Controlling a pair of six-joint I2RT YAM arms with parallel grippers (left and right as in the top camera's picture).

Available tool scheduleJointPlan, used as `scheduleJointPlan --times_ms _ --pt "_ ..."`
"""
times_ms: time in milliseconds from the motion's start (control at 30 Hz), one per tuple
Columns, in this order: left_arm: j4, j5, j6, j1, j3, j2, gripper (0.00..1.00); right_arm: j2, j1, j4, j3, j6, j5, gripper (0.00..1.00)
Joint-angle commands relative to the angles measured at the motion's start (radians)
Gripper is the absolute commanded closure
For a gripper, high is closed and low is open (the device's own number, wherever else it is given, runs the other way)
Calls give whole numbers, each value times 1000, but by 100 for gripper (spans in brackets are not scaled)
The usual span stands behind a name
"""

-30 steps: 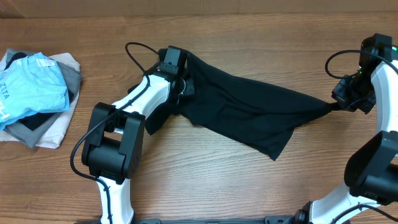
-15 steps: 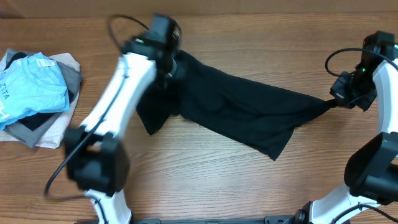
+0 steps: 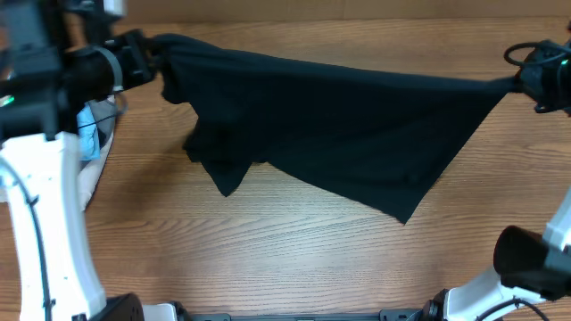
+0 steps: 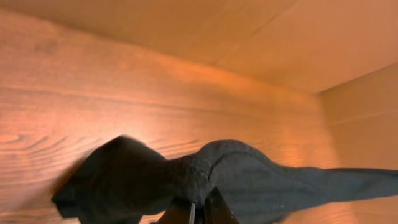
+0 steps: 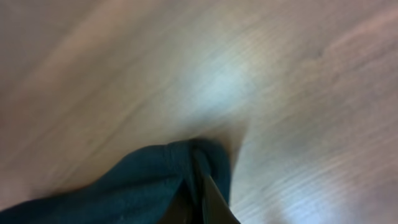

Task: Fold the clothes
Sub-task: 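Lift the shirt with both grippers and lay it flat toward the back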

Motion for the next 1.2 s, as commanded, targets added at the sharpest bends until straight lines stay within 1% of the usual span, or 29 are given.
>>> scheduleJointPlan --times_ms 0,100,233,367,500,633,800,867,967,1067,1167 --pt "20 249 19 118 11 -113 96 -92 -8 2 78 -19 2 96" --pt "52 322 27 176 11 -191 96 -162 -8 8 100 -39 3 96" --pt "117 324 31 200 11 -291 96 -259 -8 45 104 -39 11 96" --pt "168 320 29 214 11 -378 96 -354 -8 142 104 -38 50 96" --pt "188 320 11 240 11 -431 96 -422 -8 210 104 -38 78 96" --pt "179 315 11 248 11 -433 96 -421 -8 217 104 -39 78 96" --pt "129 314 11 248 11 -346 96 -311 -8 190 103 -62 39 96" --pt "100 314 16 246 11 -276 96 -235 -7 178 103 -89 -6 96" --pt "108 314 15 220 10 -160 96 -120 6 173 103 -99 -30 96" --pt "211 313 -21 157 11 13 96 20 42 216 103 -117 -35 96" --pt "367 313 -117 116 13 148 96 117 76 323 103 -101 -35 96"
